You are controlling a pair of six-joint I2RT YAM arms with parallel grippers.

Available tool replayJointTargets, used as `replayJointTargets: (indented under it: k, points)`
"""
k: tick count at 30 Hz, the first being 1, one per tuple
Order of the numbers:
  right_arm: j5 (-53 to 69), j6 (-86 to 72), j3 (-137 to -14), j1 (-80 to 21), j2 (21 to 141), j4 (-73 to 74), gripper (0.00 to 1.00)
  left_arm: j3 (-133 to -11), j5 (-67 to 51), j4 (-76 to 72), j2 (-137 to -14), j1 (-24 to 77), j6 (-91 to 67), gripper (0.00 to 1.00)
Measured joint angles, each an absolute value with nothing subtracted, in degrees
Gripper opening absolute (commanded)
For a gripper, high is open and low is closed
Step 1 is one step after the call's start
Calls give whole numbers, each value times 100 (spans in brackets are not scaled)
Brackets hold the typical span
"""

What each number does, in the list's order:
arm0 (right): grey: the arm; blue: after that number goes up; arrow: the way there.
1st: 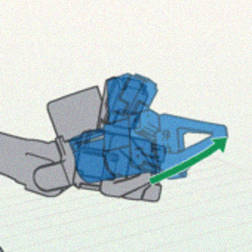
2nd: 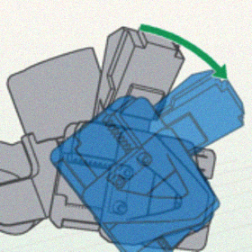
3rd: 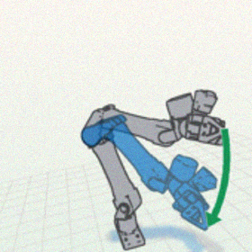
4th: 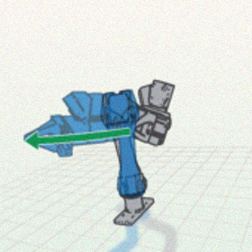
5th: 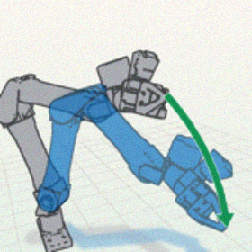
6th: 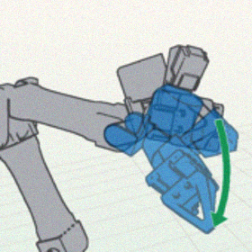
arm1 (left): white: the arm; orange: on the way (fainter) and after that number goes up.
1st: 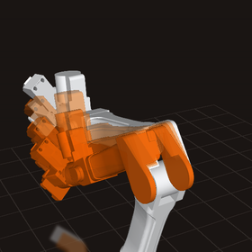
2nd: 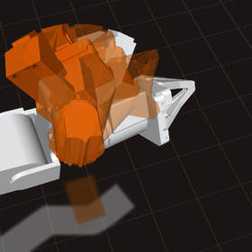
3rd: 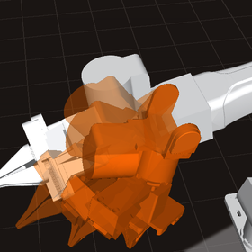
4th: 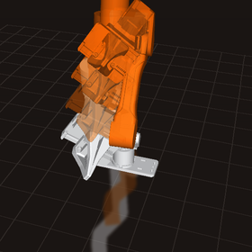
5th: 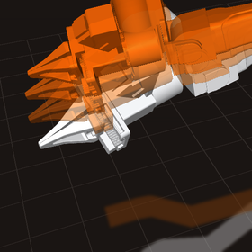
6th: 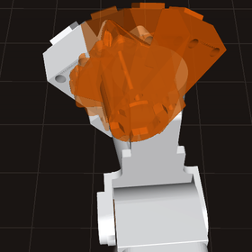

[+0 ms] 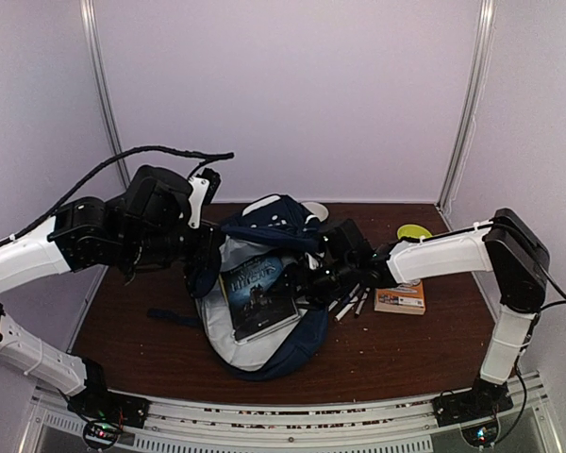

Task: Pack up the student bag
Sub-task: Place the book in the largest pocket of the bag.

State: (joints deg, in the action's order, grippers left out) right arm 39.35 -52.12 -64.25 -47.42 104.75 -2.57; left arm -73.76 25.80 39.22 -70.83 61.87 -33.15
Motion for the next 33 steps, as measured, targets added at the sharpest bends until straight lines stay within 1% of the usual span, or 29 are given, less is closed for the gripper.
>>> replayJointTargets:
  k: [6, 7, 9, 14, 19, 24, 27, 30, 33]
  points:
    - [3616, -4233, -6543, -4762, 10475, 464, 65, -7317, 2510, 3811, -7081, 6187, -3295, 0]
    - [3599, -4130, -6670, -4777, 10532, 589, 64, -7317, 2504, 3785, -7076, 6187, -3295, 0]
    - [3566, -3955, -7094, -4803, 10766, 808, 57, -7314, 2495, 3752, -7050, 6184, -3297, 0]
    - [3522, -3658, -8128, -4860, 11531, 1022, 50, -7269, 2558, 3835, -6753, 6182, -3361, 0]
    - [3433, -3260, -8847, -4928, 12060, 1396, 53, -7203, 2867, 4222, -6401, 6182, -3489, 0]
    - [3301, -2705, -9273, -4995, 12234, 1837, 61, -7150, 3111, 4471, -6281, 6182, -3581, 0]
    - [3253, -2359, -9472, -5041, 12248, 2069, 64, -7150, 3197, 4466, -6344, 6182, -3610, 0]
    - [3284, -2025, -9491, -5054, 12226, 2178, 66, -7153, 3301, 4429, -6510, 6184, -3638, 0]
    - [3417, -1765, -8949, -5054, 11924, 2012, 68, -7153, 3393, 4370, -6681, 6182, -3677, 0]
